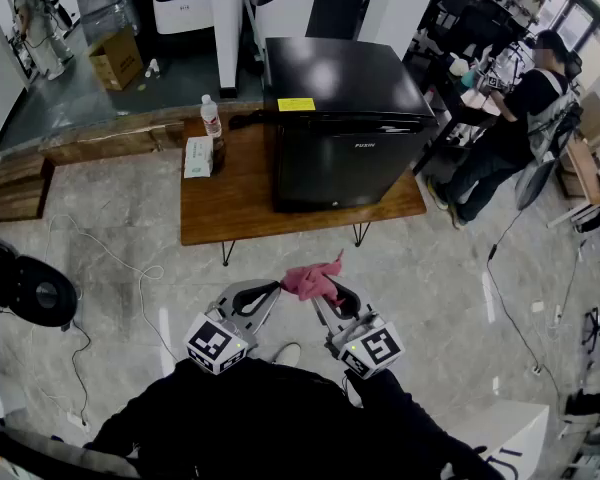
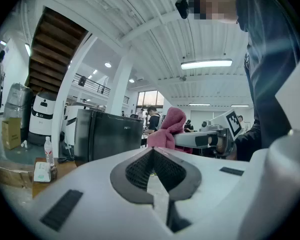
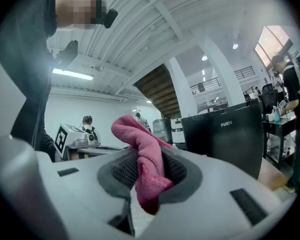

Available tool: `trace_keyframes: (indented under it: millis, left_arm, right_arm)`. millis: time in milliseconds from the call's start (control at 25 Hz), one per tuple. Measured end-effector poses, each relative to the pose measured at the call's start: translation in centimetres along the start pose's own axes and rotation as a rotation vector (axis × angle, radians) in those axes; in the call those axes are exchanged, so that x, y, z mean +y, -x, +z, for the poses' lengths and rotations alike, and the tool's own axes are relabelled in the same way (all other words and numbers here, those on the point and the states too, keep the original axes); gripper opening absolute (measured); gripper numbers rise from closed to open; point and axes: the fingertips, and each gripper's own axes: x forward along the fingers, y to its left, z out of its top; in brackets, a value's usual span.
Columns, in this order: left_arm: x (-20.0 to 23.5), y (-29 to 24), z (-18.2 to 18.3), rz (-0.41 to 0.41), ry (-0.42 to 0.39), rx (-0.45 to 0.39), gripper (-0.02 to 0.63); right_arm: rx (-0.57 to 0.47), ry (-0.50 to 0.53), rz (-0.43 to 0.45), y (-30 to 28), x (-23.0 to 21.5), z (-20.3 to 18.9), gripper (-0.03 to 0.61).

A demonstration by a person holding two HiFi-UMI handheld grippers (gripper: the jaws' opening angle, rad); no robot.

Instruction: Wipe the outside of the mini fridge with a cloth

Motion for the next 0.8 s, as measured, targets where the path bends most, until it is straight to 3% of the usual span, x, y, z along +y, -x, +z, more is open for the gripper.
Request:
trace_keyframes:
  millis: [480, 800]
  left_arm:
    - [-0.7, 1.6, 1.5, 0.015, -0.019, -0.011, 0.006]
    - [-0.9, 0.1, 2.8, 0.046, -0.043, -0.030, 0.006]
  right_arm:
    - [-0.038, 0.011, 0.006, 0.2, 1.5, 1.1, 0.087]
    - [-0.056, 0.017, 0.010, 0.3, -0.3, 0.8, 0.091]
